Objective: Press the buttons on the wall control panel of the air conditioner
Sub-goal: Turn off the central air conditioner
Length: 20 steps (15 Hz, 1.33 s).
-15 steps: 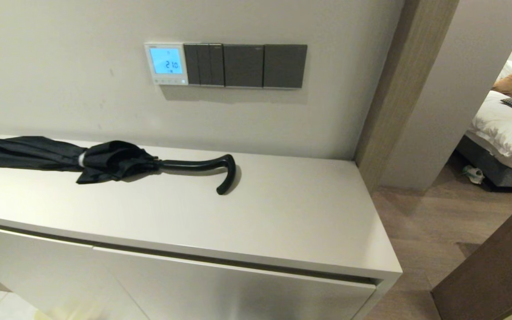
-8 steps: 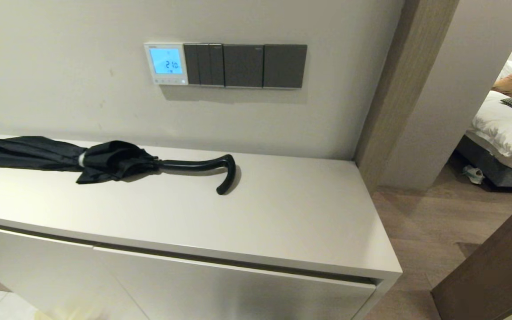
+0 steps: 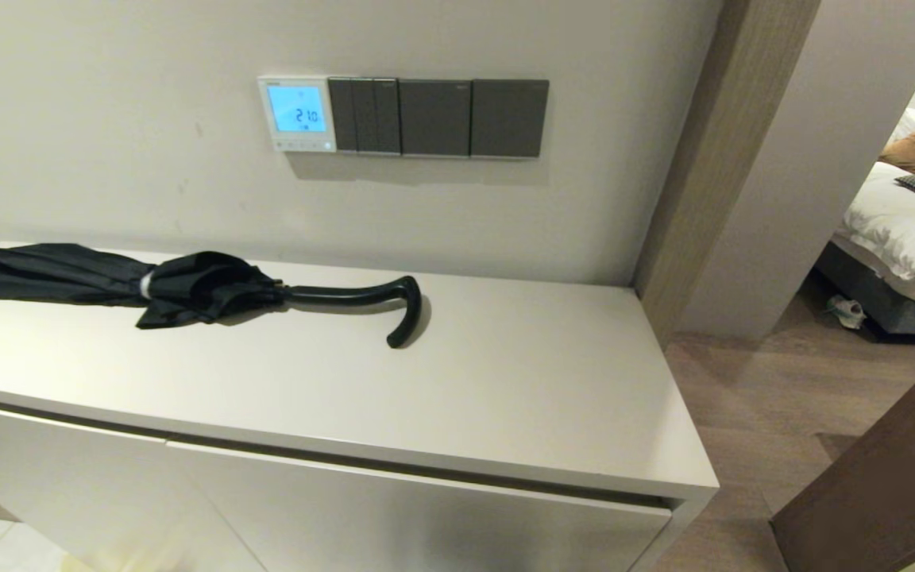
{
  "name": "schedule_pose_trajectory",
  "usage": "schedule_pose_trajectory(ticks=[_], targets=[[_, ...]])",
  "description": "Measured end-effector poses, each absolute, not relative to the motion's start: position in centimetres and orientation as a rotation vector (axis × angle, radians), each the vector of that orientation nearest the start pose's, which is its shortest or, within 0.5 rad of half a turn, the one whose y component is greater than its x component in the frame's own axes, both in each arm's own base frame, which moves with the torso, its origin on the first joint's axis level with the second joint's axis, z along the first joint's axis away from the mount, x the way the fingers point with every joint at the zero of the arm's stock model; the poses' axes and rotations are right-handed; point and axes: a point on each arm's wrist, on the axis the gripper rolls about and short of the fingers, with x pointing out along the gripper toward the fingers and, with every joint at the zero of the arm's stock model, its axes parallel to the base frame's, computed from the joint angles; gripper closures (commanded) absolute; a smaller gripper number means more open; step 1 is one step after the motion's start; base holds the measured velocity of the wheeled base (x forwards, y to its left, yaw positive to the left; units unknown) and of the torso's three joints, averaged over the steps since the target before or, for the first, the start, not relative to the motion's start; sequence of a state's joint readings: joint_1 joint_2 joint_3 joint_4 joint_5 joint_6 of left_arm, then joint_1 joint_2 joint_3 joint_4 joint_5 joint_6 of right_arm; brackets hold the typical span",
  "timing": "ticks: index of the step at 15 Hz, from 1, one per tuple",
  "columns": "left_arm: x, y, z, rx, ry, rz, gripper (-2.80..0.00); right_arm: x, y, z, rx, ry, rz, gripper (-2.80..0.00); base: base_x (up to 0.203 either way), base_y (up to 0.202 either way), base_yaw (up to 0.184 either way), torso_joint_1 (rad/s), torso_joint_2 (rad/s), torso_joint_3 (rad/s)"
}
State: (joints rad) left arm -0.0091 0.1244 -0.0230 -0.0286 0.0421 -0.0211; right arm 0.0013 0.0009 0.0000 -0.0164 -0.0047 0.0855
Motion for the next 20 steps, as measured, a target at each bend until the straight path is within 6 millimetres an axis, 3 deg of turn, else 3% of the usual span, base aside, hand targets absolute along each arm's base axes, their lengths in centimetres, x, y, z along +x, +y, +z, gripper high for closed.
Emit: schedule_pose_trajectory(ticks=[8, 20], targets=[[-2.6, 0.1, 7.8, 0.008, 0.089, 0.007, 0.00, -2.3, 0.0, 7.7, 0.085, -0.016, -0.003, 0.00, 0.000, 0.000, 0.000, 0.000, 0.00, 0.000], [-2.4, 0.0, 7.6, 0.024, 0.033, 0.002, 0.00, -2.3, 0.0, 7.7, 0.085, -0.016, -0.002, 0.00, 0.000, 0.000, 0.000, 0.000, 0.00, 0.000]])
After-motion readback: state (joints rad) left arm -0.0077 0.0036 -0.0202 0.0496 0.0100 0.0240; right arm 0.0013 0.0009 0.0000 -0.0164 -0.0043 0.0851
